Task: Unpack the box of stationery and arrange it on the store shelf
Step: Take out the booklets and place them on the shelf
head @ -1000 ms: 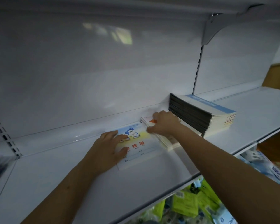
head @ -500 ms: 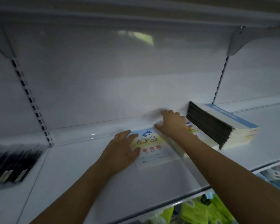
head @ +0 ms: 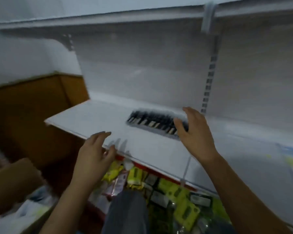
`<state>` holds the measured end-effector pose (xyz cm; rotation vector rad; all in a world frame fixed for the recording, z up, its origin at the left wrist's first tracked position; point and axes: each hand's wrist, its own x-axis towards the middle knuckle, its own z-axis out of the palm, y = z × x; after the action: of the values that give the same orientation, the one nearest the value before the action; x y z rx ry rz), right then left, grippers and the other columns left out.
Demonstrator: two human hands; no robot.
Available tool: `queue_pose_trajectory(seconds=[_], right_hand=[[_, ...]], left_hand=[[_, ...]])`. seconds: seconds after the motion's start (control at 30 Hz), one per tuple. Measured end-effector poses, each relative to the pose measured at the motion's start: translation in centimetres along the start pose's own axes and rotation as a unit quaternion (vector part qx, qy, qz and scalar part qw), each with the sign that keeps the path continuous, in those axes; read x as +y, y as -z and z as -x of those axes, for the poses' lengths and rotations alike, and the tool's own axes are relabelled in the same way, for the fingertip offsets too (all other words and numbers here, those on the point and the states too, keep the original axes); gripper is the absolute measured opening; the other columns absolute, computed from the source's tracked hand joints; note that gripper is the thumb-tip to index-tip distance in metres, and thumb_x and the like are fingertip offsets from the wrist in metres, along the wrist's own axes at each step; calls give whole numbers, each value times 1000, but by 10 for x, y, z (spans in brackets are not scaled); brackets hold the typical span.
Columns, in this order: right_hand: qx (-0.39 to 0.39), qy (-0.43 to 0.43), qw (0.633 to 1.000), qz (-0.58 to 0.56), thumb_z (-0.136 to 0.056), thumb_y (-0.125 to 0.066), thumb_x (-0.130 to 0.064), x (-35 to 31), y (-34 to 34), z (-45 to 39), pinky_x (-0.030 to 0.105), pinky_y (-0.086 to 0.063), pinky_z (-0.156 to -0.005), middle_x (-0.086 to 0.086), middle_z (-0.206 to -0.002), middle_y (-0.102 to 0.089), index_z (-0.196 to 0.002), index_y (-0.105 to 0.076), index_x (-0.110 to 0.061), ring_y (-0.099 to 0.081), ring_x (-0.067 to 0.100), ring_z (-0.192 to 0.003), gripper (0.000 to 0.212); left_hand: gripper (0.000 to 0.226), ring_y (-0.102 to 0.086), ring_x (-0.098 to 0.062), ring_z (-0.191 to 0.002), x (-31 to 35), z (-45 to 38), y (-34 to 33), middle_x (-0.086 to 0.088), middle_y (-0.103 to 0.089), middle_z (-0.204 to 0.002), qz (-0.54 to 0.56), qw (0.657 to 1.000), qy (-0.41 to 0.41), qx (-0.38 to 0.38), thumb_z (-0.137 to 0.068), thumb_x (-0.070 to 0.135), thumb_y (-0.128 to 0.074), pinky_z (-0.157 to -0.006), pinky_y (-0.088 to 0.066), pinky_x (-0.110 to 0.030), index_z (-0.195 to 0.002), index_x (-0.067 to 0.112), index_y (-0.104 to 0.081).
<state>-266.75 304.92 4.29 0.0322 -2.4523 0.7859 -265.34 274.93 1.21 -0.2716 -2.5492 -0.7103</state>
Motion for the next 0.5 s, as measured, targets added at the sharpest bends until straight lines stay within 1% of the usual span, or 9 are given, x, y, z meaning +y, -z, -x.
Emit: queue_pose_trajectory(seconds=[0.07,0.1,0.17,0.23,0.33,0.37,0.4,0.43,0.5], right_hand=[[-32,24,998,-43,-97,-38,-57,-55,-44,1,37,-27,-116,1,-153,-38,-147,-38,-19,-31,19,-140,63],[-48,35,996,-70,-97,-40,-54,-83,-66,5,39,-31,-114,2,-149,-42,-145,-41,-19,-36,20,-137,59],[-88,64,985,-137,-97,-41,-53,-138,-107,18,43,-42,-104,2,-134,-55,-136,-49,-19,-49,21,-124,52],[-131,107,970,-173,-96,-39,-54,-191,-144,38,44,-49,-92,0,-122,-59,-129,-53,-21,-56,19,-111,49],[-216,177,942,-188,-94,-36,-57,-257,-197,76,40,-52,-89,-2,-121,-57,-132,-50,-23,-56,16,-109,54],[-248,194,931,-184,-95,-36,-58,-275,-216,88,39,-52,-88,-4,-123,-56,-135,-48,-24,-55,15,-109,53],[-279,211,921,-173,-95,-37,-57,-291,-236,100,38,-52,-87,-6,-125,-54,-136,-45,-27,-55,13,-110,52],[-314,225,910,-154,-96,-39,-57,-304,-255,111,36,-52,-87,-7,-129,-52,-139,-42,-29,-54,13,-111,51],[-390,243,883,-94,-96,-46,-53,-321,-294,126,35,-50,-92,-4,-141,-46,-144,-36,-28,-51,16,-121,55]], left_hand=[[40,-48,-21,-125,-51,30,42,-1,-55,-135,-39,996,70,30,-94,30,-60,-102,-41,-39,-133,21,-57],[40,-48,-20,-125,-75,47,63,0,-55,-134,-54,992,107,42,-95,31,-58,-102,-42,-39,-133,22,-56],[39,-45,-20,-128,-119,85,102,0,-53,-137,-85,975,191,74,-97,32,-54,-102,-42,-39,-135,22,-54],[38,-44,-21,-129,-156,126,136,-3,-51,-139,-110,946,282,117,-98,30,-53,-101,-43,-40,-135,19,-54],[38,-48,-25,-124,-206,186,172,-8,-52,-137,-138,895,396,151,-97,27,-54,-99,-46,-41,-133,14,-55],[39,-50,-26,-120,-221,202,179,-9,-53,-135,-139,880,432,139,-97,27,-54,-96,-47,-41,-133,14,-56],[39,-53,-27,-115,-235,216,184,-10,-55,-132,-133,864,473,108,-96,28,-54,-93,-48,-41,-132,14,-56],[38,-56,-28,-110,-250,227,186,-11,-57,-128,-121,846,515,58,-96,30,-53,-90,-49,-39,-131,14,-55],[40,-57,-28,-110,-270,235,186,-12,-60,-128,-89,814,568,-88,-97,35,-50,-90,-48,-37,-131,14,-52]])
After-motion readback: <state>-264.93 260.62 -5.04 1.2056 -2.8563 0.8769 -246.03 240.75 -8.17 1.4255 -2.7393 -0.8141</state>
